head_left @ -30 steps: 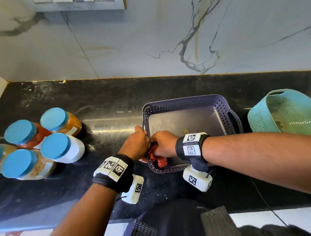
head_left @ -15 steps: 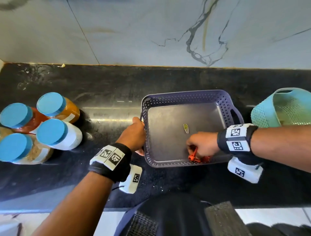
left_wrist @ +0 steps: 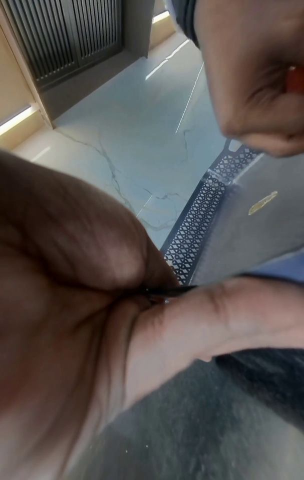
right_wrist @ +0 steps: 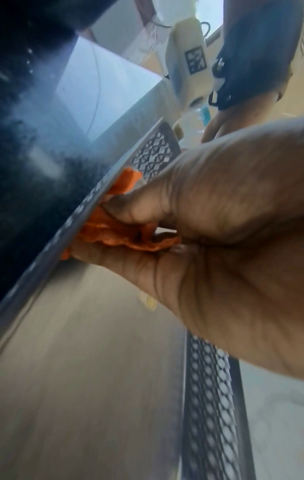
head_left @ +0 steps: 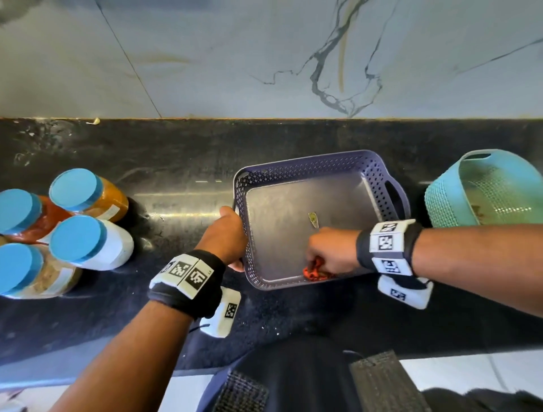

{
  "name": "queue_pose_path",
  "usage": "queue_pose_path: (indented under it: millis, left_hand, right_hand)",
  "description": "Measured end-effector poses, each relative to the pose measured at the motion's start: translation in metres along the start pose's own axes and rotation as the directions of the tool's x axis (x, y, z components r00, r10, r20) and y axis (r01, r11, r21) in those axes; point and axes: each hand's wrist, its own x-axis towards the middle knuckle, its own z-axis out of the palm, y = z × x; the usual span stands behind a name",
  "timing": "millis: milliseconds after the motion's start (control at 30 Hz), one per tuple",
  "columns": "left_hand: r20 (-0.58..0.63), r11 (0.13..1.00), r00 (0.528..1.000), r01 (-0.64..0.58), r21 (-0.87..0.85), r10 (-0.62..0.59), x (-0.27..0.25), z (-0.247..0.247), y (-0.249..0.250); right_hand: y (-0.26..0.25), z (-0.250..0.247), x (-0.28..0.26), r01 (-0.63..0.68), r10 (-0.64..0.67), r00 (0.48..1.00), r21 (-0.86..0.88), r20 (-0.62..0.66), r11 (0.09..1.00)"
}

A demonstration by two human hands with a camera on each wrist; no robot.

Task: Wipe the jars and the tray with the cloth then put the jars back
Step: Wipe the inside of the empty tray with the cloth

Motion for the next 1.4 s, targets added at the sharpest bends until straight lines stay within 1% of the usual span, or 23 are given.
queue_pose_path:
  millis: [133,200,233,300,400,467,533,600,667,733,767,833,900,967,1000,1067,1133,1167,1200,1267,1333,1400]
  left_hand:
    - [0.002,0.997,1.0,0.011,-0.073,-0.011,0.001,-0.001,0.0]
    - [0.002,0.995,1.0,0.021,-0.094,-0.02,0.003,-0.002,-0.001]
    - [0.001,0.994,1.0,0.026,-0.106,-0.026,0.005,-0.002,-0.002]
    - [0.011,0.994,0.999,0.038,-0.107,-0.037,0.006,-0.002,-0.002]
    - [0.013,0.998,0.999,0.039,-0.041,-0.039,0.004,0.001,0.004]
    - [-0.022,0.999,0.999,0.034,-0.019,-0.035,0.003,-0.001,0.007]
    - [-0.054,0.999,0.998,0.043,0.014,-0.042,0.004,-0.006,0.007]
    - [-0.052,0.998,0.998,0.042,0.037,-0.04,0.007,-0.011,0.002]
    - [-0.076,0.997,0.996,0.042,0.071,-0.036,0.008,-0.016,-0.003]
    - [-0.113,0.995,0.993,0.036,0.095,-0.025,0.01,-0.021,-0.007]
    - [-0.121,0.996,0.993,0.029,0.085,-0.018,0.011,-0.022,-0.008]
    - [-0.111,0.998,0.994,0.022,0.053,-0.016,0.013,-0.023,-0.009]
    - [-0.09,0.999,0.995,0.048,0.0,-0.047,0.016,-0.022,-0.009]
    - [-0.064,0.995,0.995,0.075,-0.061,-0.079,0.017,-0.02,-0.006]
    - [-0.057,0.995,0.995,0.074,-0.059,-0.078,0.016,-0.018,-0.003]
    - [-0.06,0.998,0.996,0.059,-0.005,-0.059,0.013,-0.015,0.0]
    - [-0.075,0.998,0.997,0.032,0.049,-0.029,0.012,-0.011,0.001]
    - [-0.079,0.997,0.997,0.025,0.071,-0.019,0.012,-0.01,0.001]
    - [-0.083,0.996,0.996,0.018,0.088,-0.011,0.012,-0.009,0.001]
    - [-0.09,0.995,0.996,0.016,0.097,-0.008,0.016,-0.009,-0.004]
    - [-0.1,0.995,0.995,0.02,0.099,-0.01,0.02,-0.011,-0.008]
    - [-0.105,0.994,0.994,0.027,0.11,-0.015,0.025,-0.014,-0.012]
  right_hand:
    - [0.037,0.0,-0.02,-0.166,0.173,0.983,-0.099,0.067,0.981]
    - [0.043,0.002,-0.018,-0.238,0.242,0.969,-0.074,0.048,0.968]
    - [0.04,0.002,-0.013,-0.254,0.254,0.966,-0.022,0.035,0.967]
    - [0.02,0.001,0.001,-0.216,0.214,0.976,0.128,0.03,0.968]
    - [-0.032,-0.004,0.029,-0.023,0.024,1.0,0.282,0.0,0.959]
    - [-0.054,-0.007,0.042,0.08,-0.072,0.997,0.293,-0.035,0.953]
    - [-0.056,-0.008,0.042,0.12,-0.102,0.991,0.23,-0.089,0.966]
    - [-0.037,-0.008,0.029,0.066,-0.053,0.995,0.167,-0.083,0.984]
    - [0.001,-0.005,0.006,-0.049,0.049,0.999,0.066,0.001,0.997]
    - [0.043,0.001,-0.02,-0.172,0.174,0.981,-0.031,0.085,0.985]
    - [0.061,0.004,-0.032,-0.227,0.232,0.968,-0.067,0.092,0.972]
    - [0.079,0.006,-0.046,-0.312,0.314,0.948,-0.052,0.044,0.949]
    - [0.073,0.006,-0.041,-0.347,0.349,0.936,0.05,-0.048,0.937]
    - [0.048,0.009,-0.024,-0.324,0.342,0.936,0.173,-0.088,0.93]
    - [0.033,0.01,-0.013,-0.281,0.309,0.947,0.24,-0.089,0.929]
    - [-0.003,0.011,0.012,-0.154,0.195,0.977,0.351,-0.084,0.924]
    - [-0.036,0.008,0.028,-0.019,0.066,0.991,0.375,-0.114,0.927]
    - [-0.046,0.007,0.033,0.029,0.019,0.991,0.346,-0.133,0.938]
    - [-0.05,0.007,0.034,0.047,-0.004,0.99,0.3,-0.141,0.953]
    - [-0.04,0.008,0.026,0.02,0.01,0.991,0.229,-0.132,0.973]
    - [-0.013,0.009,0.008,-0.07,0.096,0.99,0.23,-0.102,0.971]
    - [0.02,0.01,-0.015,-0.175,0.191,0.979,0.177,-0.077,0.969]
